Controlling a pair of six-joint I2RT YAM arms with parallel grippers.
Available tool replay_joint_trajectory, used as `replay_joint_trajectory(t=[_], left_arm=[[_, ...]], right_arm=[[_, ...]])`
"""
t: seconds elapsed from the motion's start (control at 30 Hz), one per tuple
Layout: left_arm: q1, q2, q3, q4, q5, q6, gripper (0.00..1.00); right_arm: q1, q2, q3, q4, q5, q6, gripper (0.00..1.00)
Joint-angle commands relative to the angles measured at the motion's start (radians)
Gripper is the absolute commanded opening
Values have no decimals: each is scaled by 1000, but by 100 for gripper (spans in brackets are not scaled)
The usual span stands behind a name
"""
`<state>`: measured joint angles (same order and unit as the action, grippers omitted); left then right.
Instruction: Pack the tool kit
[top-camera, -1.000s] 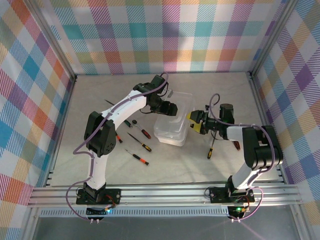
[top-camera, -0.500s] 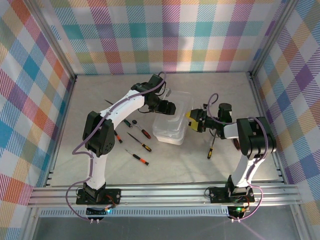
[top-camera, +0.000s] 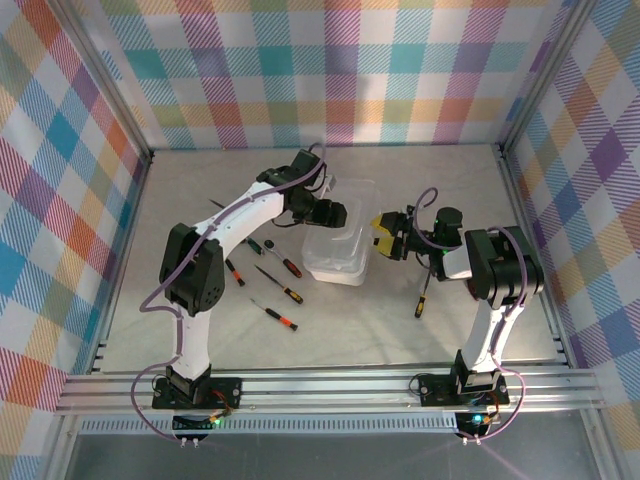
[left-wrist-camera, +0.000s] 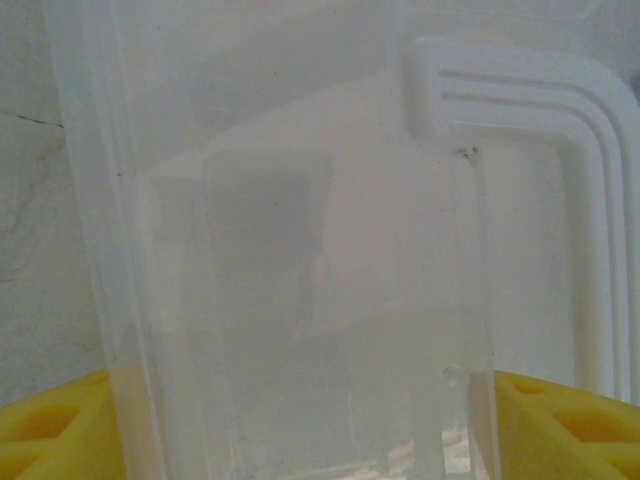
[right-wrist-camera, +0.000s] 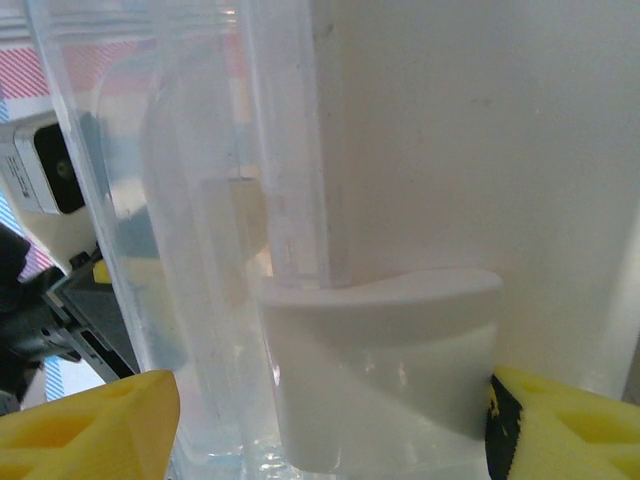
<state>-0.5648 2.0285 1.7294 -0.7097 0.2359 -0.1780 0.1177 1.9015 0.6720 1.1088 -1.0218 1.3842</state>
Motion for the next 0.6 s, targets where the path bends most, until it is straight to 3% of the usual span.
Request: replay_joint_trajectory(t=[0.0, 0.23, 0.57], left_arm=[[-24, 142, -129, -135, -160, 9, 50], [-24, 156, -143, -169, -303, -12, 43], [-24, 161, -174, -194, -394, 11, 37]], right_arm=[[44, -111, 120, 299, -80, 81, 76], [42, -166, 155, 299, -52, 117, 72], [-8, -248, 135, 299, -16, 126, 72]])
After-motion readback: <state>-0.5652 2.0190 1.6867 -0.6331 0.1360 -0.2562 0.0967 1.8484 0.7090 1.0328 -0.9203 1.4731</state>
